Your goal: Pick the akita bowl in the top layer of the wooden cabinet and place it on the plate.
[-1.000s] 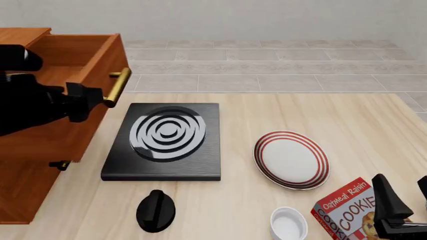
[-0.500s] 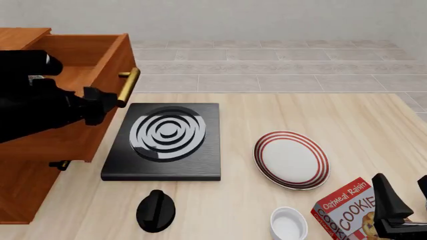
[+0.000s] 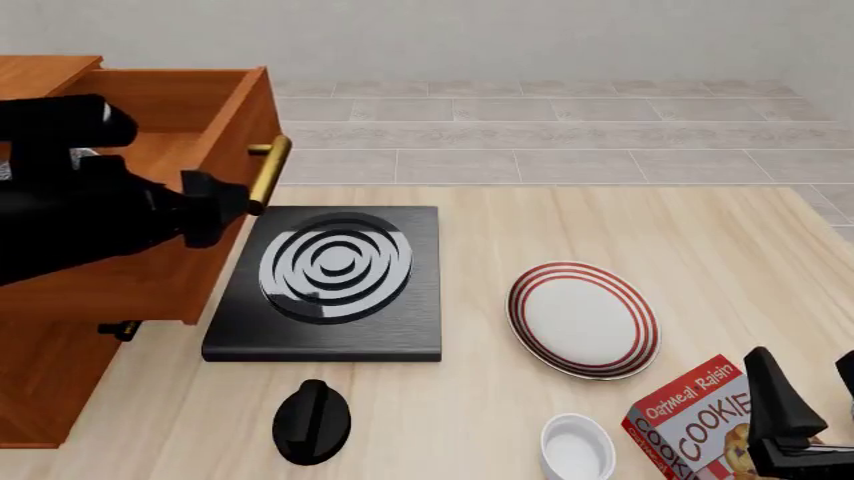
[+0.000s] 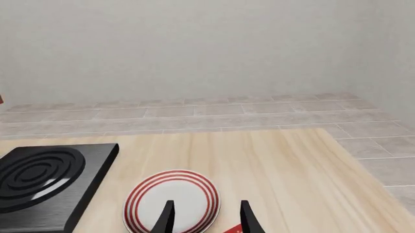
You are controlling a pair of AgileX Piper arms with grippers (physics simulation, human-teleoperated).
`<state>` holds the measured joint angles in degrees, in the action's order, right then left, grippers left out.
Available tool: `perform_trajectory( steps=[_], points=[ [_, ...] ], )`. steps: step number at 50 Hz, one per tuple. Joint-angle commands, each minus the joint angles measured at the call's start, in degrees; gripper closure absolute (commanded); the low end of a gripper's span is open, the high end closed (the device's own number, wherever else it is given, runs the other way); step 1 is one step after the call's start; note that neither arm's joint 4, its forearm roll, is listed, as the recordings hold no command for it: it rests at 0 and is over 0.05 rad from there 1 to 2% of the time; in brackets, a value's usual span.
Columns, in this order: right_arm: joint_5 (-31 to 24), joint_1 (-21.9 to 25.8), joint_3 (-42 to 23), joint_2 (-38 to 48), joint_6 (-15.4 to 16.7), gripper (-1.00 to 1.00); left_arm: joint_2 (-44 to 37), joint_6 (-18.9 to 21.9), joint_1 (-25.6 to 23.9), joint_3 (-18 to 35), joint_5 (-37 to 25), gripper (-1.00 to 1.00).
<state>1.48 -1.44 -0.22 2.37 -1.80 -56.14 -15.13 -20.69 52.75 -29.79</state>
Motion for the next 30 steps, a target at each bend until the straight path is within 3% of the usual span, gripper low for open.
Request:
perform_trajectory(
  steps=[1, 30],
  points=[
    [-0.2, 0.0, 0.0, -0.2, 0.0, -1.00, -6.0, -0.5, -1.3, -5.3, -2.0, -1.00],
    [-0.6, -0.1, 0.0, -0.7, 0.0, -1.00, -5.0, -2.3, -4.4, 0.3, -4.8, -1.00]
  ],
)
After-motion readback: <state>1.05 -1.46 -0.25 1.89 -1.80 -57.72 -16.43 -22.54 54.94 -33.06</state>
